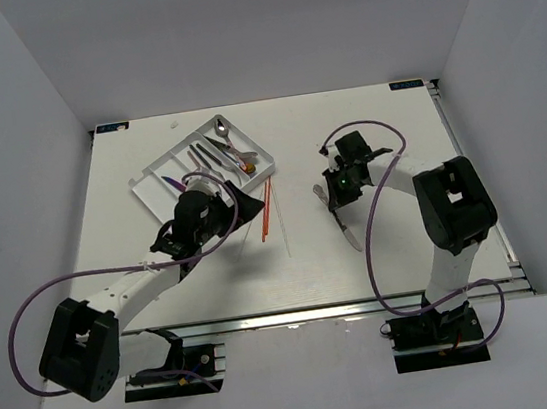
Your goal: Sort the eating utensils into containers
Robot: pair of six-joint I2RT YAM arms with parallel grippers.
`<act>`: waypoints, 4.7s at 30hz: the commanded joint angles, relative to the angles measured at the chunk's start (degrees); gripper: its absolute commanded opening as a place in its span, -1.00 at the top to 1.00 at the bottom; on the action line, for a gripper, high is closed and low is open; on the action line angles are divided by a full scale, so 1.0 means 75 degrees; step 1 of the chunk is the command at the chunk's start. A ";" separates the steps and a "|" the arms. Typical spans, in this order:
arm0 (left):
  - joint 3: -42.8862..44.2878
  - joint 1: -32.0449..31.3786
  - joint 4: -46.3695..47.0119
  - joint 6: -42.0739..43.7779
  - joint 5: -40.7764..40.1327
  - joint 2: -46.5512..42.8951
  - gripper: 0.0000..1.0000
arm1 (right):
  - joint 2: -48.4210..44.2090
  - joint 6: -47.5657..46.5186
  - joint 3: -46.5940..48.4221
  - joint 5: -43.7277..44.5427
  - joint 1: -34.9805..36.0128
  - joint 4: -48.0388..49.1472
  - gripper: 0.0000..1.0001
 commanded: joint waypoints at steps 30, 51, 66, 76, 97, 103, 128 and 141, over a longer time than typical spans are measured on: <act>0.0135 -0.0224 -0.0637 0.0345 -0.0784 -0.0427 -0.96 | 0.1928 0.0019 0.1712 0.3385 0.1806 -0.1703 0.43; 0.0334 -0.0224 -0.0883 0.0427 -0.0808 -0.0497 -0.96 | 0.1717 -0.0438 0.1349 0.2377 0.1701 -0.2358 0.36; 0.0264 -0.0224 -0.0930 0.0392 -0.0855 -0.0638 -0.96 | 0.1657 -0.0427 0.0926 0.2493 0.1666 -0.2440 0.34; 0.0228 -0.0224 -0.1071 0.0404 -0.0855 -0.0802 -0.96 | 0.2115 -0.0333 0.1033 0.3115 0.1642 -0.2406 0.89; -0.0194 -0.0422 0.0428 -0.0369 -0.0609 -0.0076 -0.96 | -0.0580 0.0382 0.0411 0.2565 0.1607 -0.1327 1.00; -0.0205 -0.0703 0.1084 -0.0615 -0.0609 0.0557 -0.96 | -0.0650 0.0394 0.0458 0.2471 0.1631 -0.1363 1.00; -0.0088 -0.1184 0.3629 -0.2841 -0.0386 0.2198 -0.92 | -0.1611 0.0780 0.0680 0.0526 0.2380 -0.0696 1.00; -0.0088 -0.1220 0.2808 -0.2830 -0.0738 0.1987 -0.78 | -0.1787 0.1062 0.0950 0.0281 0.2591 -0.0437 1.00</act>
